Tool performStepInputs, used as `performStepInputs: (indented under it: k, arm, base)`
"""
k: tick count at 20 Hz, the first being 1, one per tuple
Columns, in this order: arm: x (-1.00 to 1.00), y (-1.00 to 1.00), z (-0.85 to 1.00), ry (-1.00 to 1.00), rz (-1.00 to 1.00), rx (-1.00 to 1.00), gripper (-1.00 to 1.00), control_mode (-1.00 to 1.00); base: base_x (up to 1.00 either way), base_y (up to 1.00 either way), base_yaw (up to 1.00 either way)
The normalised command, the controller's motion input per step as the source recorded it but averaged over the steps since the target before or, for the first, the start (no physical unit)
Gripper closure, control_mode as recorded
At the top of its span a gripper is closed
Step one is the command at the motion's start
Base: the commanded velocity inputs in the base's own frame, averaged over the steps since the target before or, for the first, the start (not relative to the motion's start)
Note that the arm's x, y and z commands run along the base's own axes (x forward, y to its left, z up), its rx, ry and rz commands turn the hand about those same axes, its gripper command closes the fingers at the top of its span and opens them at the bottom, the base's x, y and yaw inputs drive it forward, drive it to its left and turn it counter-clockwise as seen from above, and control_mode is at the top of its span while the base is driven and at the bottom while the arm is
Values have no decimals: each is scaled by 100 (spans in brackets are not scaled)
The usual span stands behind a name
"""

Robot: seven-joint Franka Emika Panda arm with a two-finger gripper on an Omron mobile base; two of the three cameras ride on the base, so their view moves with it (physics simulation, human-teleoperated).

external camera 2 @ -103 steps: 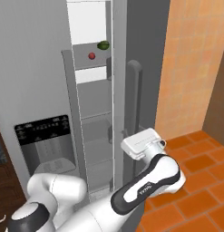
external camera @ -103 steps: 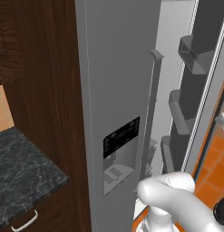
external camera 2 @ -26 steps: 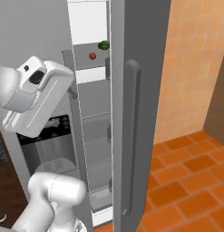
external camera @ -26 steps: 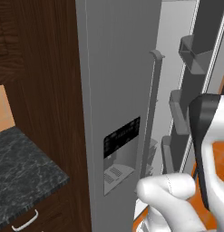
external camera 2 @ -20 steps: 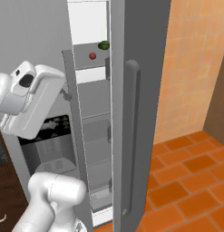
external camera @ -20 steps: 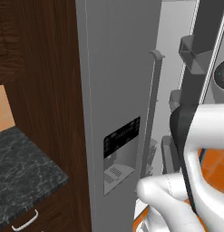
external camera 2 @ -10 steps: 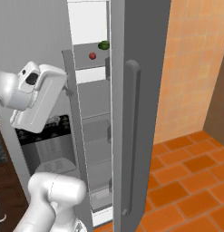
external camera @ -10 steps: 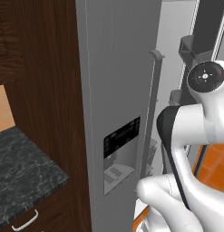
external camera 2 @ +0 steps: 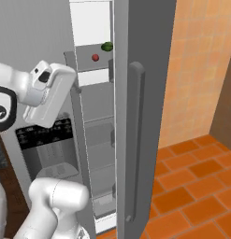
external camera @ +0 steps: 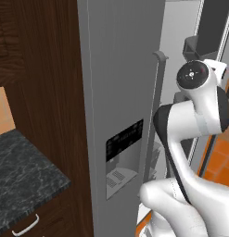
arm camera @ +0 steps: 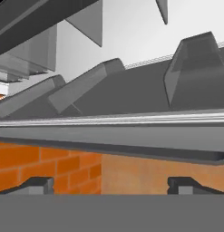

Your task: Take the strawberry from the fridge and place it on top of the pancake, located on the dining counter.

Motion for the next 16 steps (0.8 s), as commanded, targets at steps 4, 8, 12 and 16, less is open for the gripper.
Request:
performStepInputs:
  k: [4, 8, 12, 16]
  arm:
    - [58, 0, -3, -10, 5, 0, -100, -100]
    - [60, 1, -4, -5, 8, 0, -100, -100]
    - [65, 0, 0, -1, 13, 0, -100, -100]
    - [64, 0, -4, 0, 14, 0, -100, -100]
  base:
    - [0, 0, 0]
    - [0, 0, 0]
    - [0, 0, 0]
    - [0, 0, 0]
